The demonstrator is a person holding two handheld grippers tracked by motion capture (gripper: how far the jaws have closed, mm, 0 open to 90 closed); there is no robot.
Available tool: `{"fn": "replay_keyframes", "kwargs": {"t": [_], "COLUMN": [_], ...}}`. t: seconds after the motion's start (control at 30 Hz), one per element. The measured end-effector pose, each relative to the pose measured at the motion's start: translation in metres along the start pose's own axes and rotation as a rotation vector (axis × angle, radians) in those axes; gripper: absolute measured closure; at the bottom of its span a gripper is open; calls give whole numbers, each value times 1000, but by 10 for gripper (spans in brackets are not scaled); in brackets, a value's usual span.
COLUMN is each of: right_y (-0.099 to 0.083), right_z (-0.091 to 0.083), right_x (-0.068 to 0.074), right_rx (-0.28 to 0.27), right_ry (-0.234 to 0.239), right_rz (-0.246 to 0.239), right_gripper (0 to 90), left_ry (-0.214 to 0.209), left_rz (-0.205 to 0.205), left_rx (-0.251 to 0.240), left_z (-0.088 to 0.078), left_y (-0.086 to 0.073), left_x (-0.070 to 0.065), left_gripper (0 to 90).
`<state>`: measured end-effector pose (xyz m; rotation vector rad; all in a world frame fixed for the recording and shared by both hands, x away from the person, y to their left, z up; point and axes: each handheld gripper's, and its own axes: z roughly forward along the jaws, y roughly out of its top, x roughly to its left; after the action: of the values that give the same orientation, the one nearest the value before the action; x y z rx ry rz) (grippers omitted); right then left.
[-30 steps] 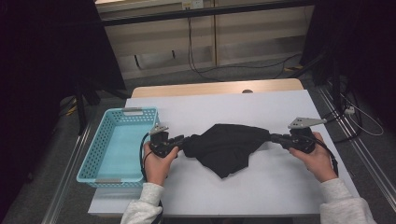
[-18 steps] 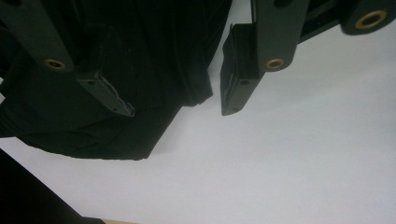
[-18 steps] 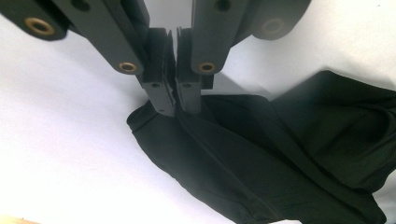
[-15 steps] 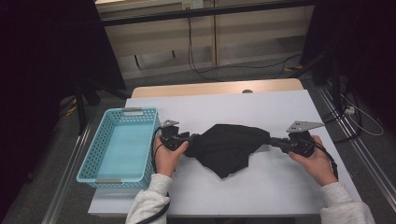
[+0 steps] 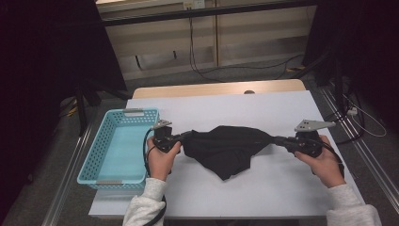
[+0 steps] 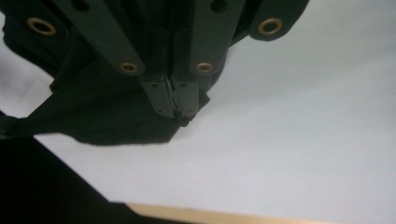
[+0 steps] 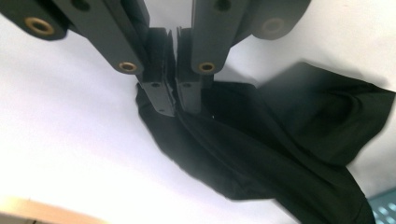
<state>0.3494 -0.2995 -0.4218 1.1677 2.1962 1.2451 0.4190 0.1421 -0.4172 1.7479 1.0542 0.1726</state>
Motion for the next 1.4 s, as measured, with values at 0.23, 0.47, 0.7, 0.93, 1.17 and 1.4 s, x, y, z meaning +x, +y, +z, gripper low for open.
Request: {"fn": "replay_keyframes", "kwargs": {"t": [0.23, 0.47, 0.7, 0.93, 1.17, 1.4], "right_y": [8, 11, 12, 9, 11, 9], "right_z": [5, 43, 67, 62, 40, 13], "right_x": [4, -6, -11, -3, -6, -7], "right_rx": [-45, -48, -33, -8, -58, -103], "right_ry": [21, -7, -3, -14, 11, 7], "right_rz": [10, 71, 110, 61, 72, 97], "right_gripper": [843, 826, 754, 744, 866, 866], "left_ry": [40, 71, 76, 81, 61, 33], "left_rz": [8, -20, -15, -15, -11, 13], "left_rx": [-57, -35, -16, -23, -33, -28], "left_z": [-13, -9, -5, -6, -3, 4], "left_y": [3, -1, -4, -3, 1, 6], "left_x": [3, 9, 11, 11, 8, -2], "left_gripper": [878, 878, 878, 878, 878, 878]}}
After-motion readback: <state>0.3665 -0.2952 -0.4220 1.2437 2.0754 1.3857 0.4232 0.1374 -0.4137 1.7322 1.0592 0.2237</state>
